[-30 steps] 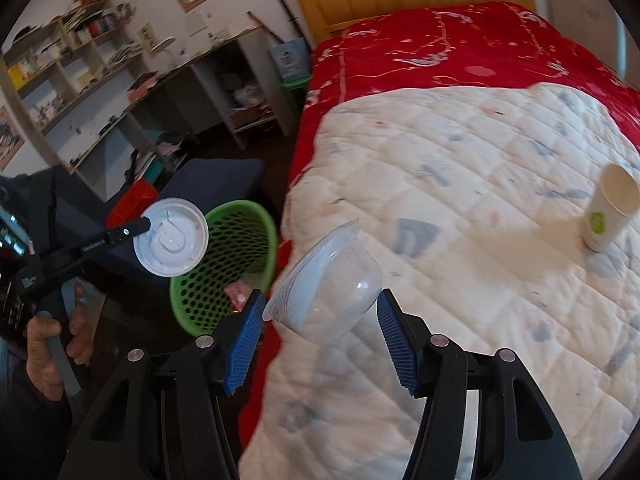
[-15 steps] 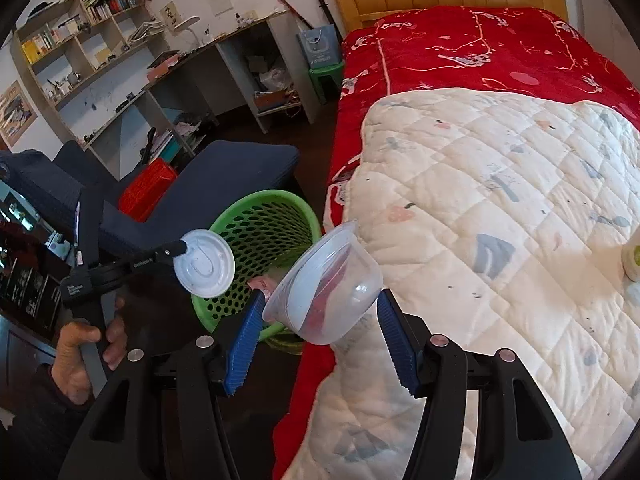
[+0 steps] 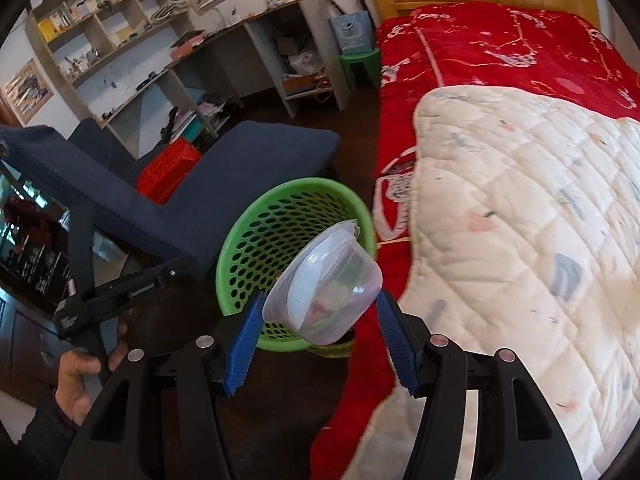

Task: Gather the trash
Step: 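Carry the white lid and clear cup over the wastebasket and open both tools, then move the right tool to the bed and grasp the white paper cup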

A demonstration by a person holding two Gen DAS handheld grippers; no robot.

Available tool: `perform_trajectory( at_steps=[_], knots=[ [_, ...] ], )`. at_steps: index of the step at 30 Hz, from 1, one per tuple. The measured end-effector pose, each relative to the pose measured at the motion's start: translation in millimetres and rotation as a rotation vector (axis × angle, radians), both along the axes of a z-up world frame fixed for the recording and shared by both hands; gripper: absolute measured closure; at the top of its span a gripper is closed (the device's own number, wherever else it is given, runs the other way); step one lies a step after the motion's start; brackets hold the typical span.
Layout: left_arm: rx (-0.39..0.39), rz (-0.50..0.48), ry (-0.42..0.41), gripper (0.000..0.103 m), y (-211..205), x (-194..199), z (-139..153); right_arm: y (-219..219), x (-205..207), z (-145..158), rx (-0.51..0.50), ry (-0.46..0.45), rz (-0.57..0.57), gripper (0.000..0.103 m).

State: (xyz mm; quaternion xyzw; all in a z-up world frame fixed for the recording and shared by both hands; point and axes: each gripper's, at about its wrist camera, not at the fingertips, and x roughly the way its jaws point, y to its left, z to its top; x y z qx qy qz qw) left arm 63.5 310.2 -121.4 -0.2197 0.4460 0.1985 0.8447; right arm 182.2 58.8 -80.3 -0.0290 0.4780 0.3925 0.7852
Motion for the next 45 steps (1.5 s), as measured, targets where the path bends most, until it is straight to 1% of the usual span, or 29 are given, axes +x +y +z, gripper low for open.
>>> perform_trajectory(
  at_steps=[3,5,6,7,9,11,15,19,22,26,27,28,29,31,33,35,38,42,45],
  knots=[
    [-0.003,0.01,-0.001,0.074,3.8,-13.7,0.5,17.5,-0.8,-6.0,-0.008,0.011,0.024,0.047],
    [0.001,0.023,0.002,0.064,5.9,-22.4,0.6,29.0,-0.6,-10.6,-0.013,0.019,0.038,0.048],
    [0.003,0.03,0.0,0.063,7.2,-27.1,0.8,35.1,-1.0,-13.1,-0.017,0.022,0.045,0.049],
    [0.006,0.038,-0.001,0.062,8.4,-32.4,1.0,39.8,-1.9,-14.9,-0.02,0.024,0.051,0.051],
    [-0.002,0.049,-0.005,0.062,11.0,-39.5,0.6,51.7,-2.5,-20.1,-0.031,0.028,0.064,0.052],
    [-0.017,0.061,-0.012,0.062,14.0,-47.3,0.1,63.8,-2.9,-26.4,-0.037,0.035,0.077,0.055],
    [-0.021,0.069,-0.012,0.062,16.2,-54.9,-3.0,81.9,-3.2,-37.5,-0.04,0.05,0.087,0.056],
    [-0.029,0.081,-0.011,0.062,19.8,-60.7,-5.9,88.5,-4.6,-40.4,-0.033,0.06,0.091,0.056],
    [-0.027,0.086,-0.011,0.062,21.6,-62.9,-6.5,86.8,-7.8,-37.7,-0.04,0.049,0.098,0.056],
    [-0.023,0.081,-0.013,0.062,18.0,-61.4,-4.6,71.2,-9.7,-30.3,-0.053,0.026,0.087,0.055],
    [-0.019,0.076,-0.015,0.062,15.3,-60.6,-2.8,67.0,-9.9,-28.6,-0.054,0.022,0.082,0.053],
    [-0.015,0.07,-0.016,0.062,13.0,-60.3,-1.5,59.1,-10.1,-25.8,-0.052,0.019,0.072,0.049],
    [-0.009,0.064,-0.019,0.058,9.9,-60.1,0.8,53.7,-10.2,-23.9,-0.049,0.018,0.065,0.047],
    [0.004,0.054,-0.026,0.051,3.2,-59.0,5.5,39.1,-10.7,-17.2,-0.046,-0.002,0.045,0.047],
    [0.011,0.035,-0.037,0.05,-5.5,-55.2,10.7,22.5,-11.3,-11.5,-0.051,-0.026,0.019,0.044],
    [0.009,0.016,-0.044,0.048,-13.2,-50.7,14.3,3.7,-9.2,-7.3,-0.048,-0.034,-0.011,0.043],
    [0.01,-0.013,-0.052,0.047,-27.1,-42.9,19.5,-25.6,-3.5,-2.9,-0.05,-0.039,-0.066,0.04],
    [0.008,-0.061,-0.066,0.046,-48.8,-32.0,27.5,-67.1,5.4,3.2,-0.064,-0.059,-0.139,0.039],
    [0.01,-0.096,-0.074,0.044,-66.1,-24.0,33.5,-100.3,13.0,7.6,-0.071,-0.072,-0.2,0.035]
  ],
)
